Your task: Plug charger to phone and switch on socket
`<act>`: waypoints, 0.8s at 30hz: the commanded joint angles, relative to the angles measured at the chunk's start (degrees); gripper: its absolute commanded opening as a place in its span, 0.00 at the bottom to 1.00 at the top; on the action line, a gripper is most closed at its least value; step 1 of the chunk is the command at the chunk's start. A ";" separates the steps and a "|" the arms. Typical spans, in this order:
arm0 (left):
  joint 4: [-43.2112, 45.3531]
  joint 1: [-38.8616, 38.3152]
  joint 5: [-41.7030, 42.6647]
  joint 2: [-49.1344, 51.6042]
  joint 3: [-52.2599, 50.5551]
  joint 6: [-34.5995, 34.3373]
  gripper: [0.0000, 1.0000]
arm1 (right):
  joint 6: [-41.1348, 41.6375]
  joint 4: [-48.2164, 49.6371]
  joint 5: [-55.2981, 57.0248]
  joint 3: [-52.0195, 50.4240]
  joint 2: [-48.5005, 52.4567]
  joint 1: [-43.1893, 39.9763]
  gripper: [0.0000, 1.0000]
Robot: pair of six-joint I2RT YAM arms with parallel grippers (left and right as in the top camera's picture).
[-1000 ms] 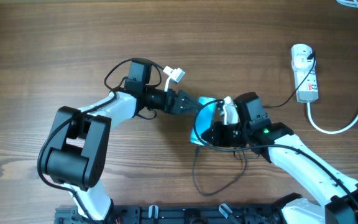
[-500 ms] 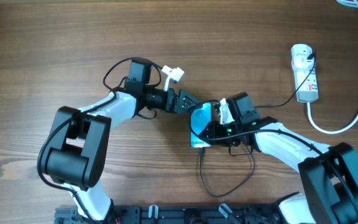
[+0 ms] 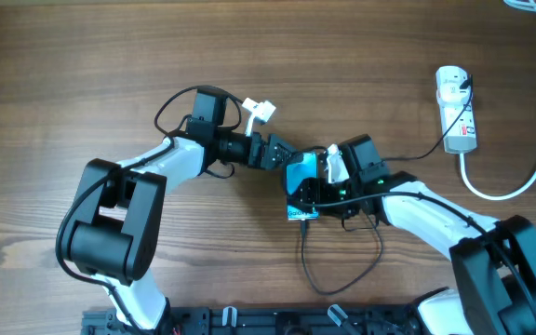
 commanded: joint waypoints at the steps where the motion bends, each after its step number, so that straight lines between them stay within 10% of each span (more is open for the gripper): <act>1: 0.15 -0.02 -0.35 0.11 0.07 0.13 1.00 | -0.13 -0.98 4.22 0.07 -0.35 -0.35 0.84; 7: 0.17 -0.02 -0.35 0.11 0.07 0.13 1.00 | -0.04 -4.28 8.94 0.33 -0.61 -0.90 0.99; 24: 0.15 -0.02 -0.35 0.11 0.07 0.15 1.00 | 1.09 -9.84 15.23 5.05 -5.31 -0.98 1.00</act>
